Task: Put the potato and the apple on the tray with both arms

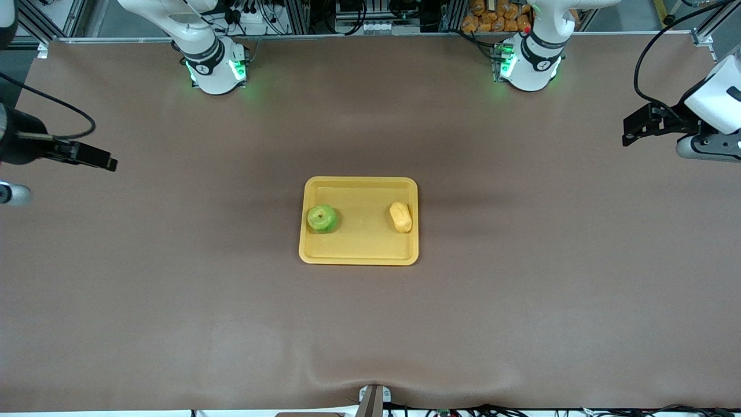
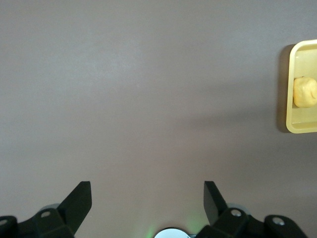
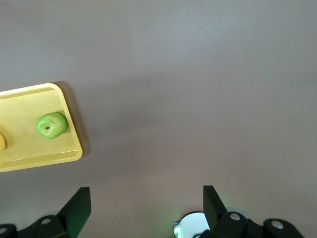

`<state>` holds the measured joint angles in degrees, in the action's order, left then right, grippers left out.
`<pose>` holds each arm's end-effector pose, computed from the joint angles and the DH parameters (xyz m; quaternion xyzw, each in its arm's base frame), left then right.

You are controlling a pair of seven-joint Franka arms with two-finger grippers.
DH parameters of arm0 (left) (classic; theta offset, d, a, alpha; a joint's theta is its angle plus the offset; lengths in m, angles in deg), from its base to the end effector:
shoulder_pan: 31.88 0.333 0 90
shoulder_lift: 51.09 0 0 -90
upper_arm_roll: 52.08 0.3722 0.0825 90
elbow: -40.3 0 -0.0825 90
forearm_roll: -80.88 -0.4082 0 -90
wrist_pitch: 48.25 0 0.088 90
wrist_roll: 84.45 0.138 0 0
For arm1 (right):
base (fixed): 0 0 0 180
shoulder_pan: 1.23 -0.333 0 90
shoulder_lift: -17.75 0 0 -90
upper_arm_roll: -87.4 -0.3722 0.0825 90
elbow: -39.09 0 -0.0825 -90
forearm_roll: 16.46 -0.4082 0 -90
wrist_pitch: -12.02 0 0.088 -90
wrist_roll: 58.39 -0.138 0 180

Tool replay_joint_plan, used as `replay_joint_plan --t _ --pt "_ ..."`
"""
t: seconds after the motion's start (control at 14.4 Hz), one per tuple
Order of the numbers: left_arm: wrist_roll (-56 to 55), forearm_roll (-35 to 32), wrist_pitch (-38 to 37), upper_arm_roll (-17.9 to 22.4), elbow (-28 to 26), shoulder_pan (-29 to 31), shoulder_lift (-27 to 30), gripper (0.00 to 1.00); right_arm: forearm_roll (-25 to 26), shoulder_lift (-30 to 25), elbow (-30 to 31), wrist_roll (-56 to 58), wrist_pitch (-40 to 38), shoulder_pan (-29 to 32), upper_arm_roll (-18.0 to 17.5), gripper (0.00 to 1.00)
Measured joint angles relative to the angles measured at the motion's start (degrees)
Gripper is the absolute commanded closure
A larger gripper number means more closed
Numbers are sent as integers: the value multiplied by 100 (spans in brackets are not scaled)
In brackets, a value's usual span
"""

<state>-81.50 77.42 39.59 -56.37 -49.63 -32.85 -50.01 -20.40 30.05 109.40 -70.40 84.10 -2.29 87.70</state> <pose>0.5658 -0.0440 0.6581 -0.9970 0.0707 0.0082 0.0311 0.6151 0.0195 0.6620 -0.9912 0.0900 0.0948 0.0226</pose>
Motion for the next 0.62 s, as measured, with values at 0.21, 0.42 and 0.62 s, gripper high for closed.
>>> replay_joint_plan --t 0.21,0.42,0.62 --pt "-1 0 -3 -6 0 -2 0 0 1 -596 759 126 324 9 117 0" --pt "-4 0 -7 -6 0 -2 0 0 6 -1144 1563 194 707 9 214 0" --pt "-8 0 -13 -6 -1 -1 0 0 21 -1313 1713 416 979 7 264 0"
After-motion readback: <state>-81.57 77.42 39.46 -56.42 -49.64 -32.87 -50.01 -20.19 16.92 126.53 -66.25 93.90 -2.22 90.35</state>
